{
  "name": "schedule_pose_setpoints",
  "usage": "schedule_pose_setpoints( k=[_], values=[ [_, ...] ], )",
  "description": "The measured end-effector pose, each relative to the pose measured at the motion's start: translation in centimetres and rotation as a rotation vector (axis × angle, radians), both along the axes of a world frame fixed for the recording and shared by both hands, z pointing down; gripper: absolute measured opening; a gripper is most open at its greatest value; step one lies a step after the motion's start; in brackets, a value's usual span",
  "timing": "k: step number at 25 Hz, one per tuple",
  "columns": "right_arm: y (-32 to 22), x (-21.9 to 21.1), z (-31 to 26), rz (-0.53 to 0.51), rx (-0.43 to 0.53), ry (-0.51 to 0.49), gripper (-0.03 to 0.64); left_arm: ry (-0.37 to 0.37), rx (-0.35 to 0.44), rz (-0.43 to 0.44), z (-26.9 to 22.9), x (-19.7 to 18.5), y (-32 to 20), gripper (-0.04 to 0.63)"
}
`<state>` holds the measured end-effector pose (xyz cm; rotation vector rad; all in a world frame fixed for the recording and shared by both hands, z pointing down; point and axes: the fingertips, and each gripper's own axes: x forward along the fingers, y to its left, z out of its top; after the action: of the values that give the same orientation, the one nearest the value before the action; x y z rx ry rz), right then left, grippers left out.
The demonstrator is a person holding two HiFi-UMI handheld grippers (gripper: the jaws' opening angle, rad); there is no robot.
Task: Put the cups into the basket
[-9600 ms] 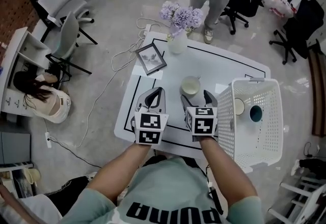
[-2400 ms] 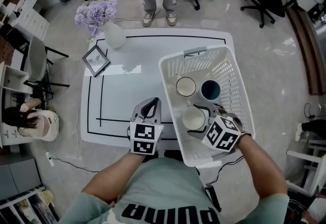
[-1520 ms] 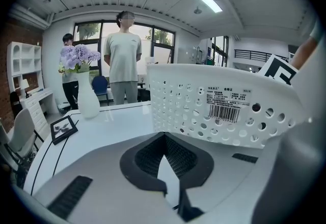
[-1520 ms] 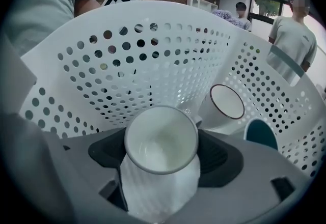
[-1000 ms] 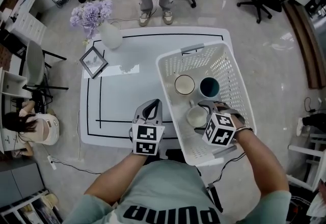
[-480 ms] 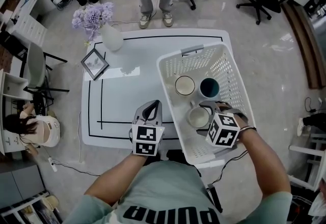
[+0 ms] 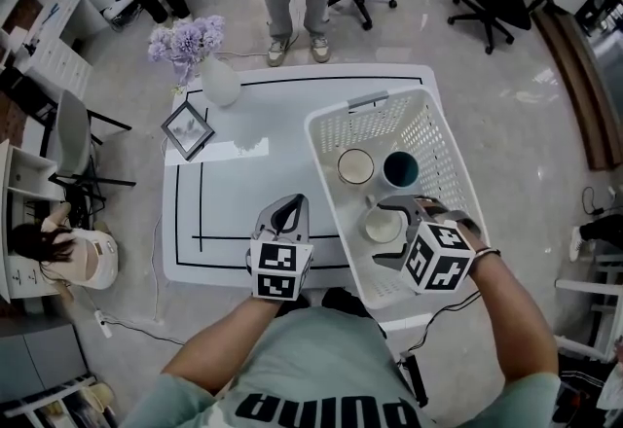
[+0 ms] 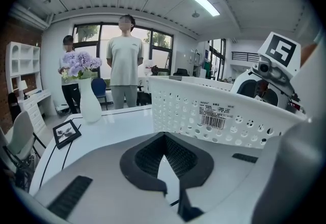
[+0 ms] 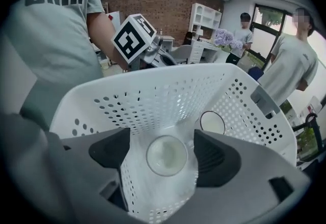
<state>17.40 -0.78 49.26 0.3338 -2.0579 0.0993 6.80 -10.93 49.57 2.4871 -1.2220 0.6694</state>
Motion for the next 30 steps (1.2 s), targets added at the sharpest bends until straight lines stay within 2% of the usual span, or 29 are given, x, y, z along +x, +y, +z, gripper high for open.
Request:
schedule_pose_setpoints(
  k=[8,12,13,14,15,18,22,30],
  values=[
    [-0.7,-2.3,-4.5,0.116,0.052,-0.092,0.397,0.017,0.02,0.017,-2.3,-0.9,0.5,0.006],
    [-1.3,-3.1,-6.7,0.234,0.082,-0.143,0.385,0.043,0.031,0.026,-3.8,-1.3,0.6,0.006],
    [-1.5,-3.2,-7.3,0.28,0.097,-0.161,0.357,0.05,0.032,0.028,-4.2,-1.4,0.7,0.006],
    [-1.9,-3.1,-8.0,0.332,0.116,-0.18,0.247,0.056,0.036,0.03,-4.5,-1.5,0.8,0.006],
    [-2.3,-3.0,-8.6,0.385,0.132,-0.198,0.107,0.059,0.039,0.032,-4.8,-1.6,0.8,0.006],
    [-2.8,-3.0,-9.8,0.514,0.162,-0.237,0.064,0.065,0.044,0.036,-5.5,-2.2,1.0,0.006],
    [-3.1,-3.0,-10.3,0.656,0.194,-0.268,0.044,0.071,0.05,0.036,-6.2,-3.0,1.1,0.006],
    [-3.8,-4.1,-11.9,0.859,0.271,-0.325,0.03,0.124,0.061,0.041,-8.5,-4.1,1.9,0.006]
  ],
)
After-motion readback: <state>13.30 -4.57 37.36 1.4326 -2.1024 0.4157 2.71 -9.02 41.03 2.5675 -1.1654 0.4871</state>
